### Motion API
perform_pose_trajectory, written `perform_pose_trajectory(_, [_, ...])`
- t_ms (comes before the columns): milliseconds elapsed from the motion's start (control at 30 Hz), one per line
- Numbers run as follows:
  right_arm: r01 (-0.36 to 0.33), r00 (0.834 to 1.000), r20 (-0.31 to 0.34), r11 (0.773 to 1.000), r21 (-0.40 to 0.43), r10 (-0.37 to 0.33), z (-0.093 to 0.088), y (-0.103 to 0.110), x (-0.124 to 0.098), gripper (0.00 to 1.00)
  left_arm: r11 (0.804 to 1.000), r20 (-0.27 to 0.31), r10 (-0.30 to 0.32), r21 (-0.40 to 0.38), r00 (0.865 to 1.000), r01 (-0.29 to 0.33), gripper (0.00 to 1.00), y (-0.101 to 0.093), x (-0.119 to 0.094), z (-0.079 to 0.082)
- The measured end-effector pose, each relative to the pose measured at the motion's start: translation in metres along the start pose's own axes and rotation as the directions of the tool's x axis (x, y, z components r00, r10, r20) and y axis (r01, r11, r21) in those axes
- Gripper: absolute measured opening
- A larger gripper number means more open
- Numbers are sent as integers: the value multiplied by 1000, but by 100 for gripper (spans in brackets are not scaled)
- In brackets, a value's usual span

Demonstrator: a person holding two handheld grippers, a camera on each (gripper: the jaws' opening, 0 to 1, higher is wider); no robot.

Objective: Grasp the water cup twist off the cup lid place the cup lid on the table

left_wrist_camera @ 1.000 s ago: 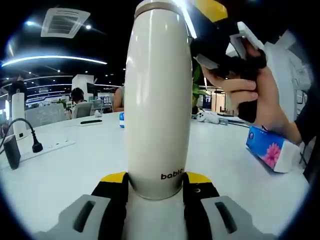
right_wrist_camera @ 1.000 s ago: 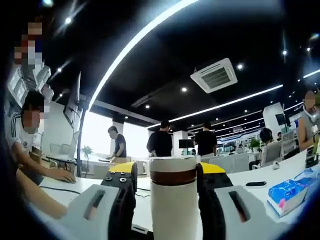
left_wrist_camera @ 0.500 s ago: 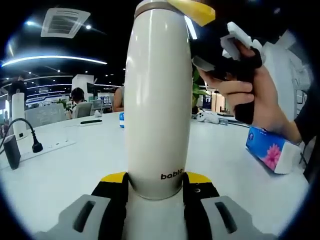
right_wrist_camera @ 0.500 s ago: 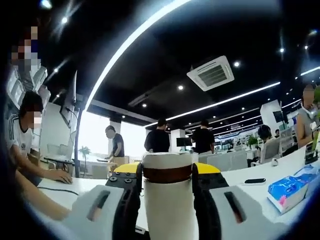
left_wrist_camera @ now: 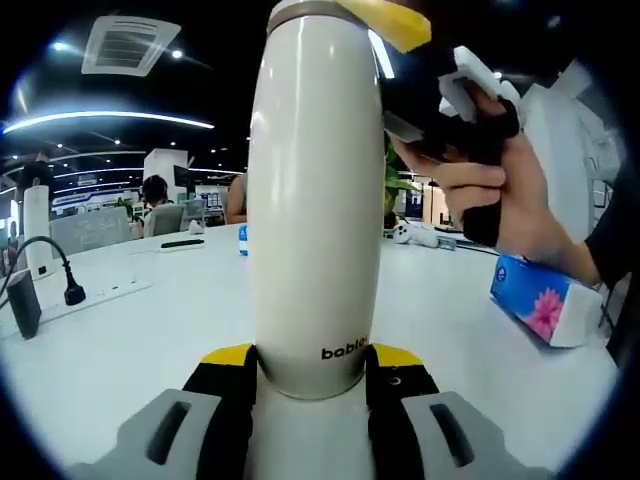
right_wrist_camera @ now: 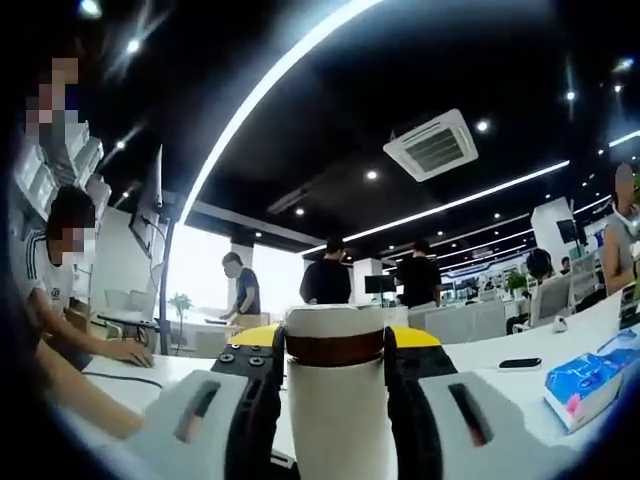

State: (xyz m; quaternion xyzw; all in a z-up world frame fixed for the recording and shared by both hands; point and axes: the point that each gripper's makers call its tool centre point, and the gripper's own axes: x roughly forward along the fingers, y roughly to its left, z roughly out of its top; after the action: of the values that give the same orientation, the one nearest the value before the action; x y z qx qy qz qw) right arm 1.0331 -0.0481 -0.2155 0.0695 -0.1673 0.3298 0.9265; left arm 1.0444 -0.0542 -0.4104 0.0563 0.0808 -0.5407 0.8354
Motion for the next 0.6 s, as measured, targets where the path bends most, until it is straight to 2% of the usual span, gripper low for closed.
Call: perform_pose_trajectory(600, [-141, 990, 24, 988, 62, 139, 1, -2, -1, 42, 1000, 0, -3, 1, 1000, 3, 45, 0, 0, 0])
